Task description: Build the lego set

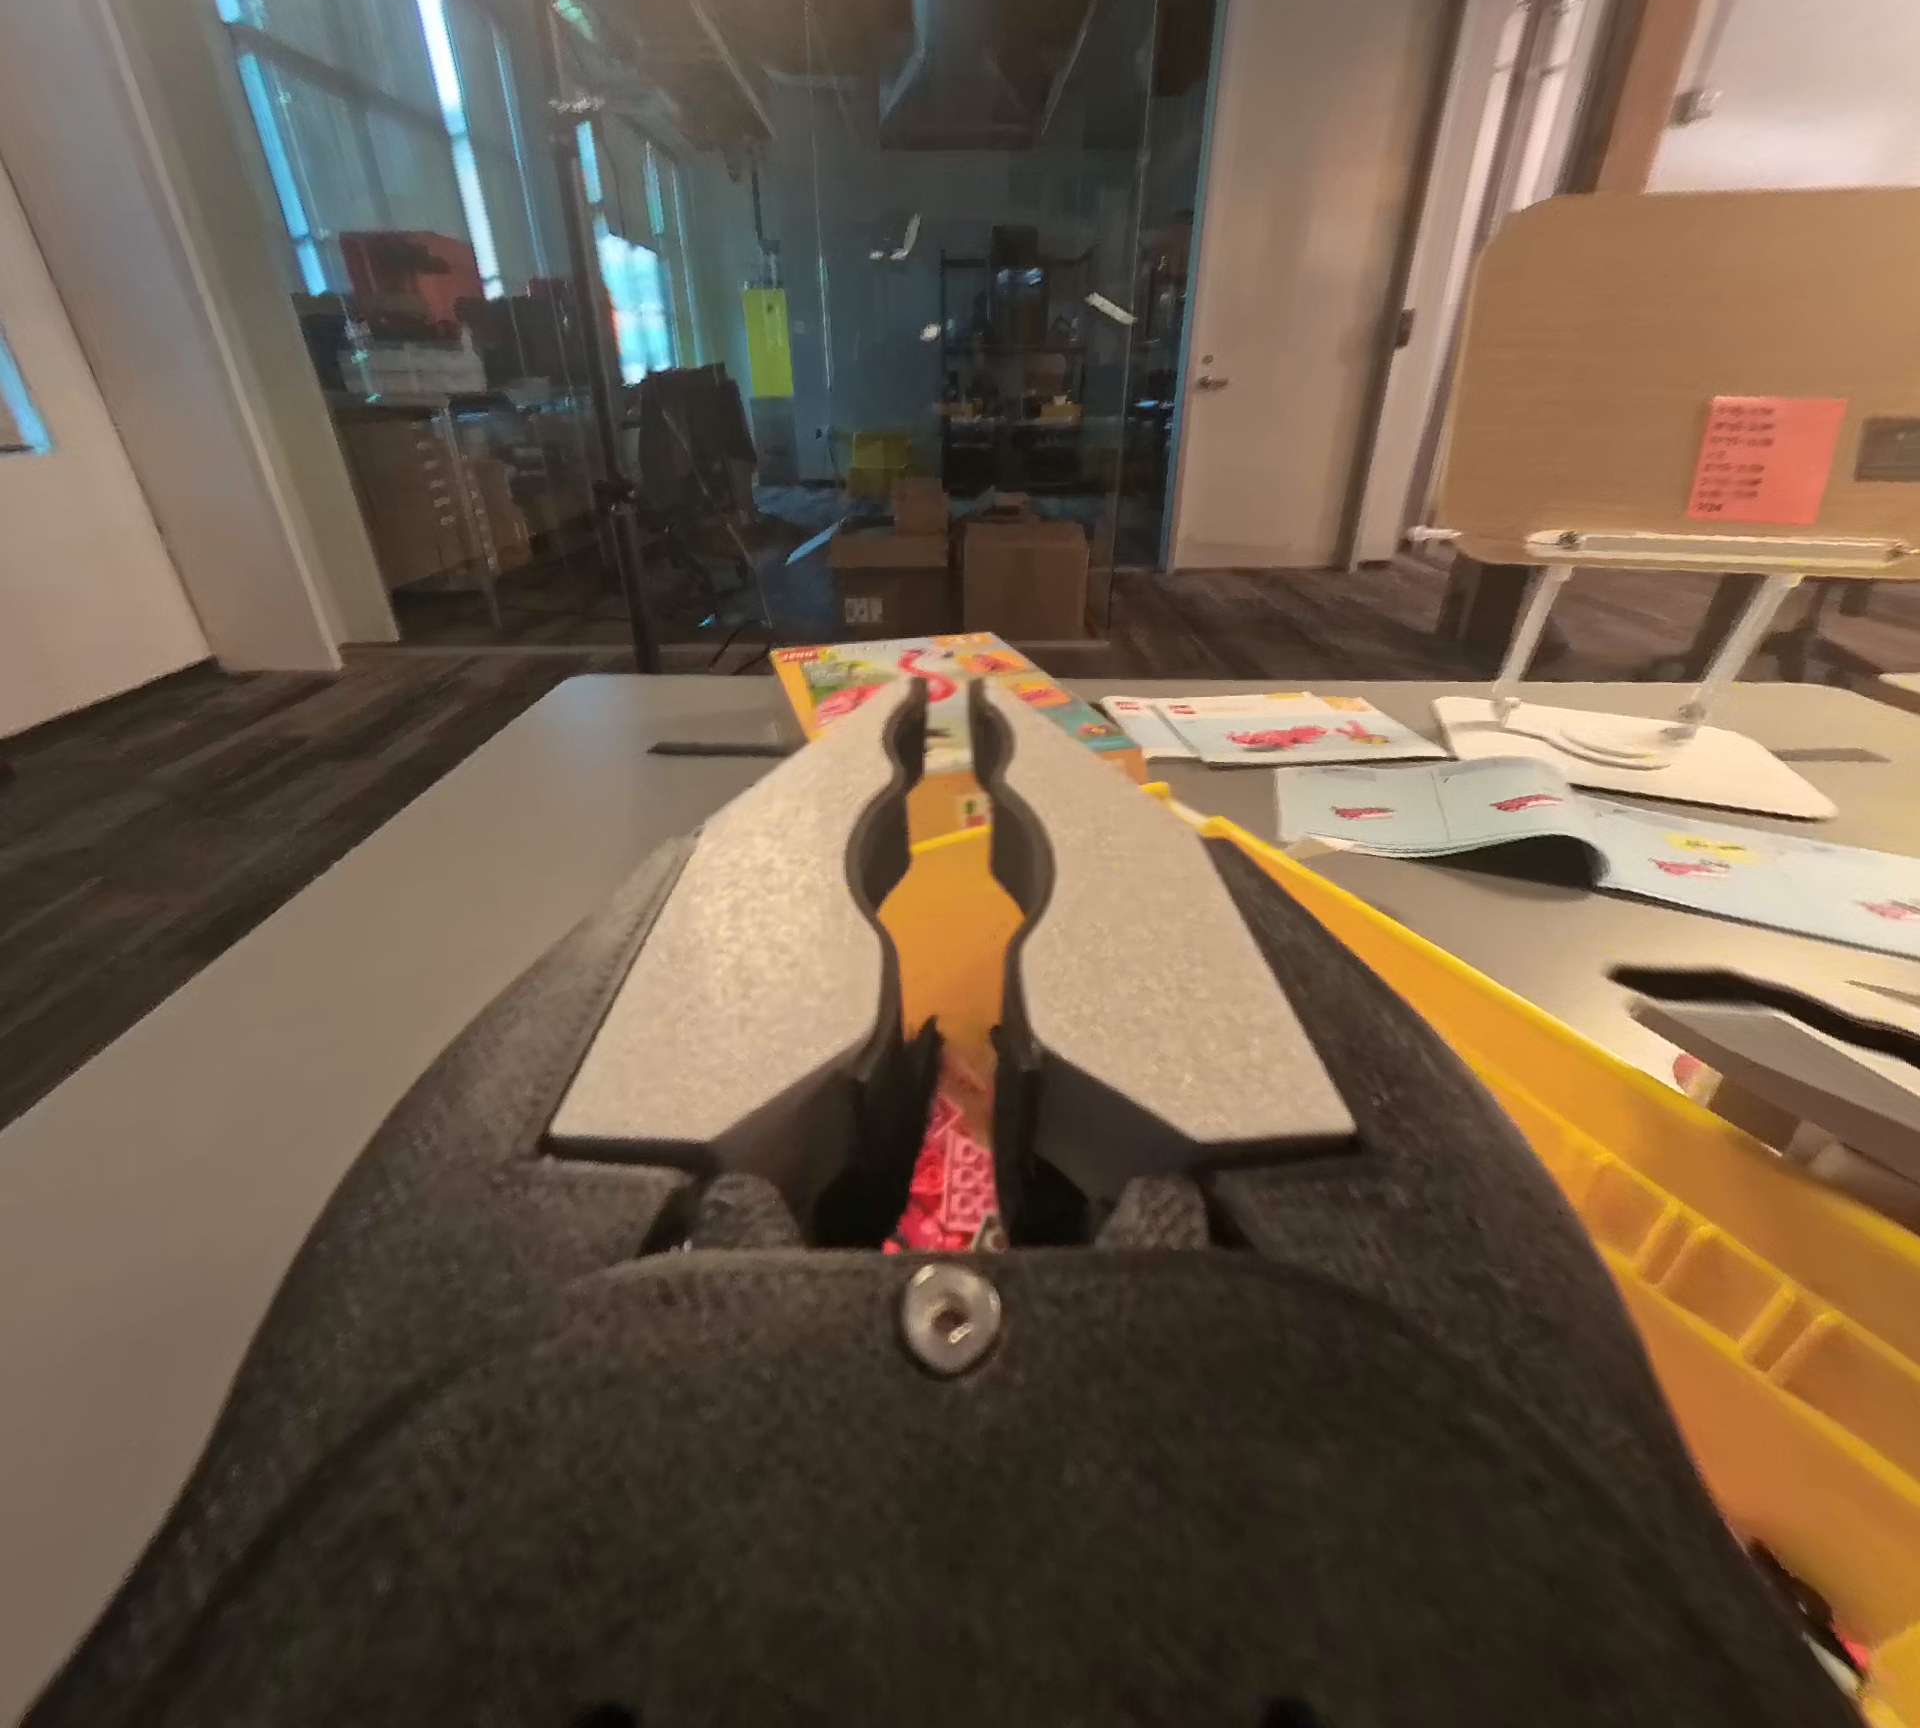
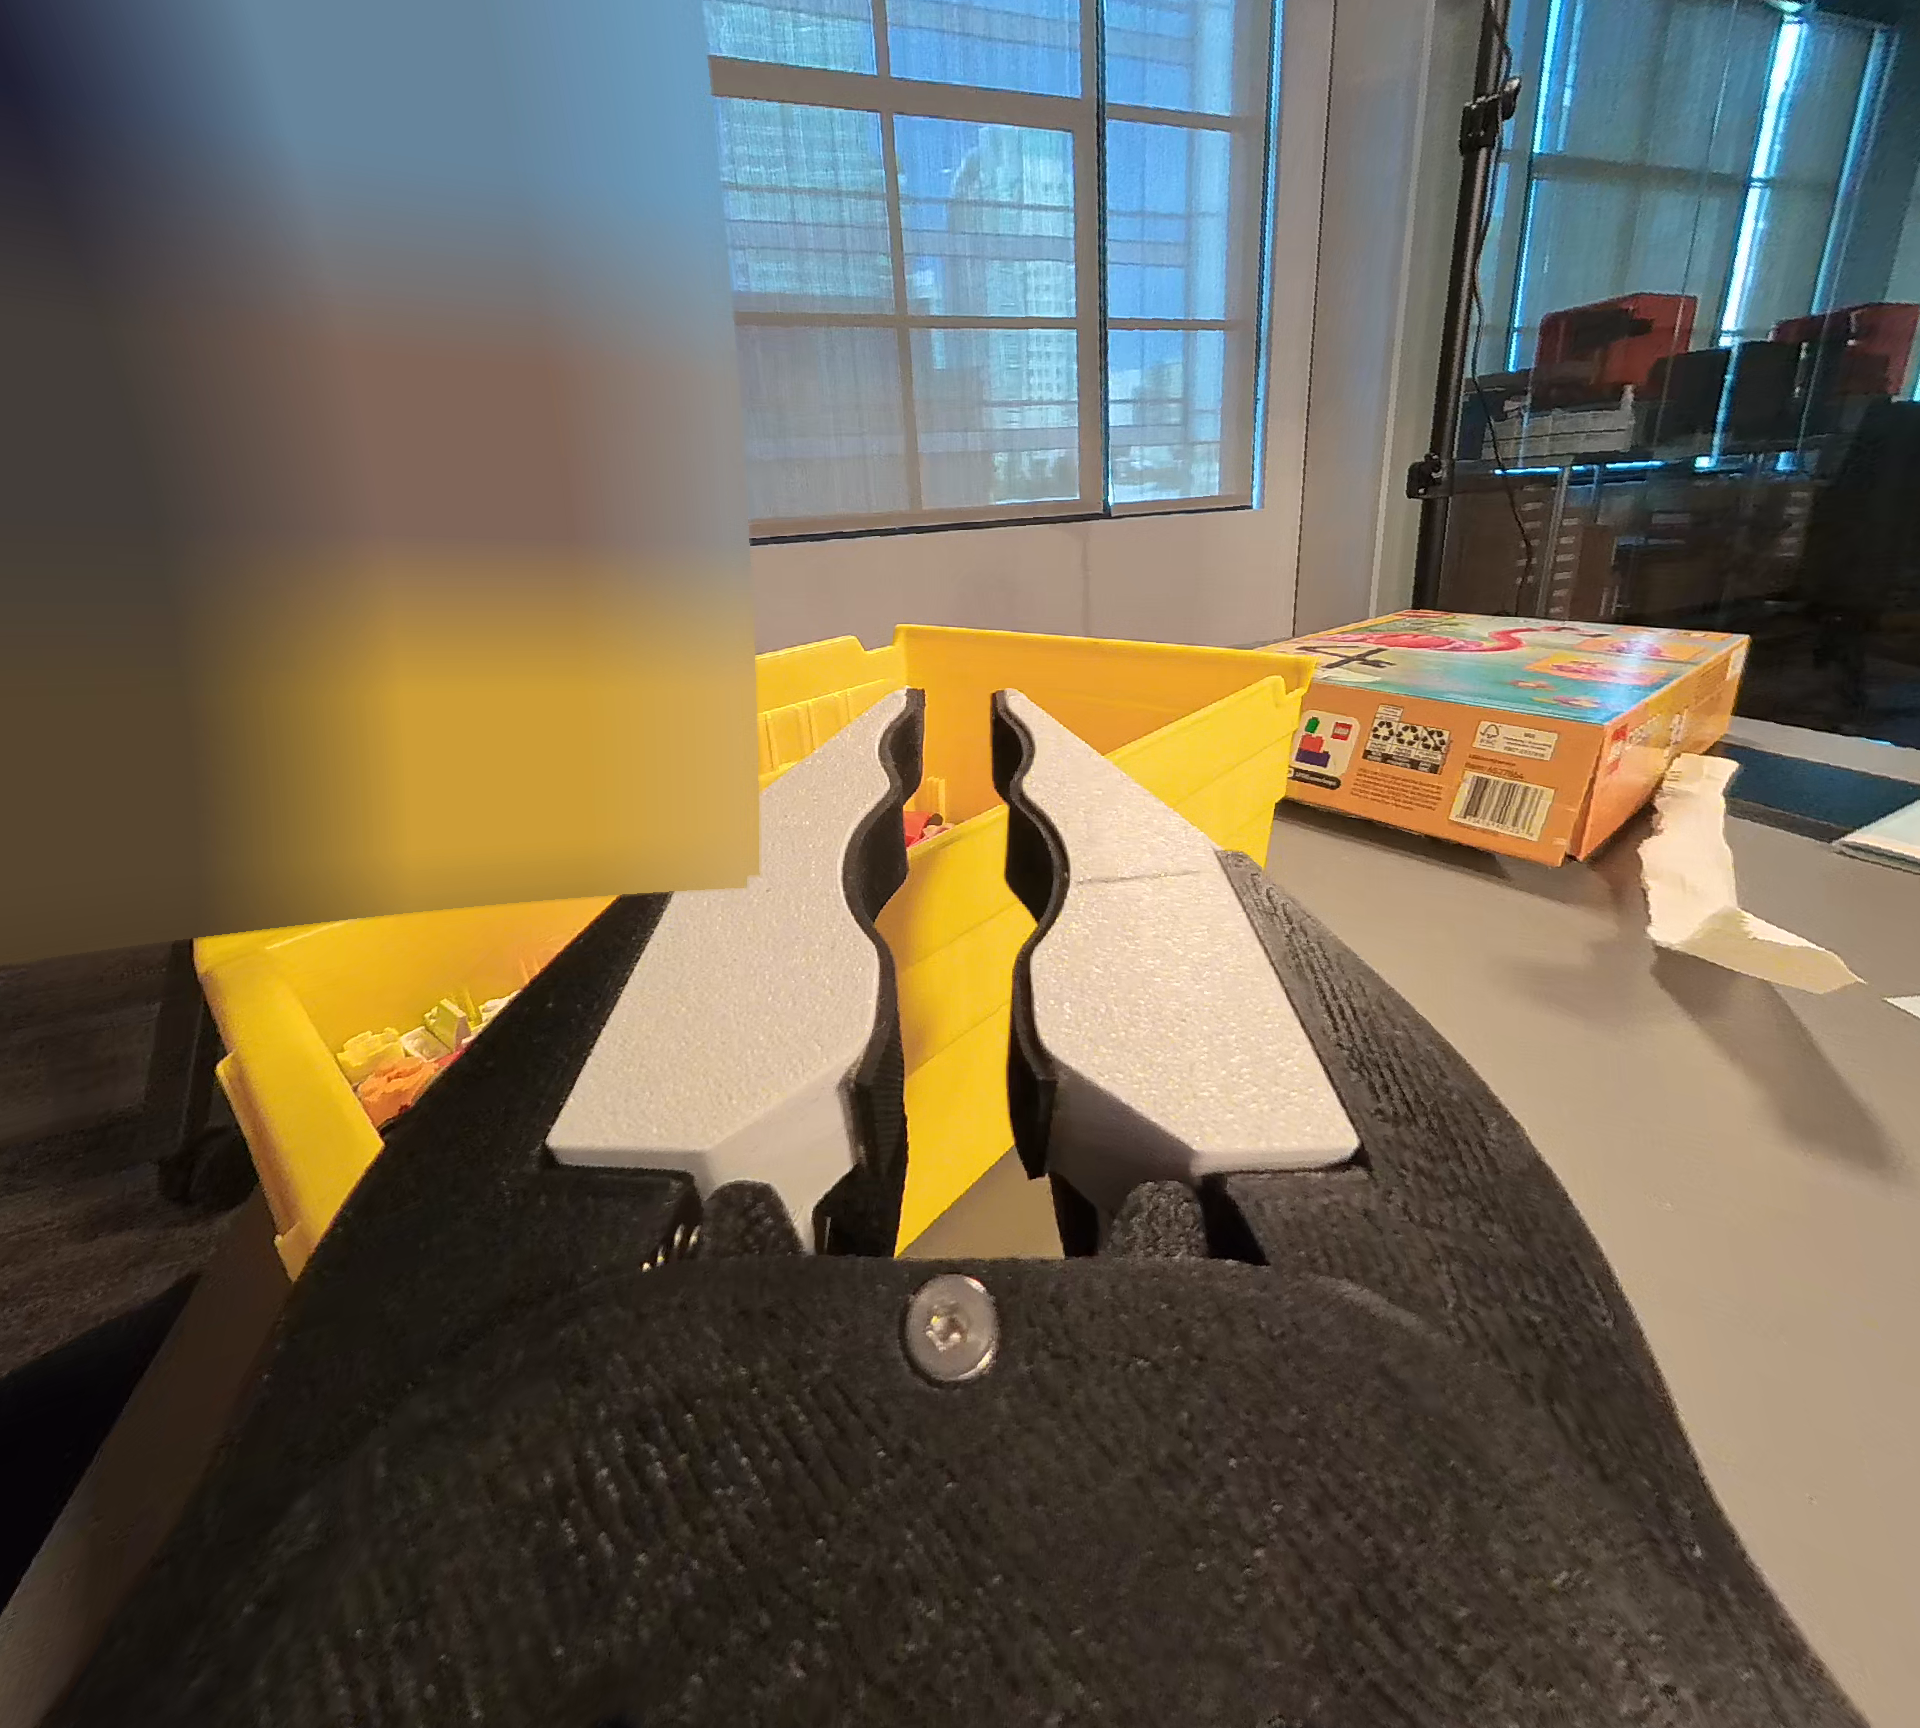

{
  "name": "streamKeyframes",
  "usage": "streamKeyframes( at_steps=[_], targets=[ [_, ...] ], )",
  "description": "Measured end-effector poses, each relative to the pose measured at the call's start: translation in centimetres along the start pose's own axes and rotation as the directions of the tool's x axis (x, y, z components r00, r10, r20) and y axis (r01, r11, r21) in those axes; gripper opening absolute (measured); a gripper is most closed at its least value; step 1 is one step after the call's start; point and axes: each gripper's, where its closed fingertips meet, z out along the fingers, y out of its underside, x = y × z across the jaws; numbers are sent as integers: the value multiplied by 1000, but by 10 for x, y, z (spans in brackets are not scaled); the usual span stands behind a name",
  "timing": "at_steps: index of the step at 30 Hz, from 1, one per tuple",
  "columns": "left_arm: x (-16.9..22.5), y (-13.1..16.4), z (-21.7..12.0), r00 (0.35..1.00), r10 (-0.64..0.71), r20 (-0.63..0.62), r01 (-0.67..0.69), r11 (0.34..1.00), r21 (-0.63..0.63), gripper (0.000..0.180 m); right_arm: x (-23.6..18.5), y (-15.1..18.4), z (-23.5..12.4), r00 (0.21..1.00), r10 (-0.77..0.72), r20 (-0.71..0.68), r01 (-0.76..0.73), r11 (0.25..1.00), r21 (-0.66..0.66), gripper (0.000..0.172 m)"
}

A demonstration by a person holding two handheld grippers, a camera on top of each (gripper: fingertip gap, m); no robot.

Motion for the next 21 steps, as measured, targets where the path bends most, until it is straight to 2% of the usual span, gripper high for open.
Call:
streamKeyframes(
  at_steps=[2, 5, 7, 9, 12, 15, 18, 21],
  targets=[
    [12, -1, -3, 998, 6, -65, -5, 1000, 17, 4, 0, 0, 0, 1000, 2, -3, -2, 1000, 3, 13],
    [22, 8, 0, 988, -15, -155, 11, 999, -31, 0, 2, -1, 0, 1000, 24, -9, -24, 1000, 7, 15],
    [22, 14, 2, 988, -10, -156, 0, 998, -66, 8, 5, -2, 0, 999, 42, -18, -42, 999, 15, 18],
    [37, 23, 7, 981, 7, -192, -32, 991, -126, 17, 9, -4, 0, 999, 43, -31, -43, 999, 22, 20],
    [80, 43, 14, 938, 24, -345, -131, 948, -290, 14, 11, -5, 0, 998, 38, -45, -37, 999, 27, 21],
    [95, 74, 22, 927, 70, -368, -249, 850, -465, 28, 12, -5, -2, 998, 37, -48, -35, 999, 25, 21],
    [90, 119, 35, 936, 19, -352, -272, 674, -687, 53, 11, -5, -2, 998, 37, -44, -36, 999, 24, 20],
    [81, 152, 41, 943, -83, -322, -240, 501, -831, 66, 10, -6, -2, 998, 44, -41, -43, 999, 24, 20]
  ],
)
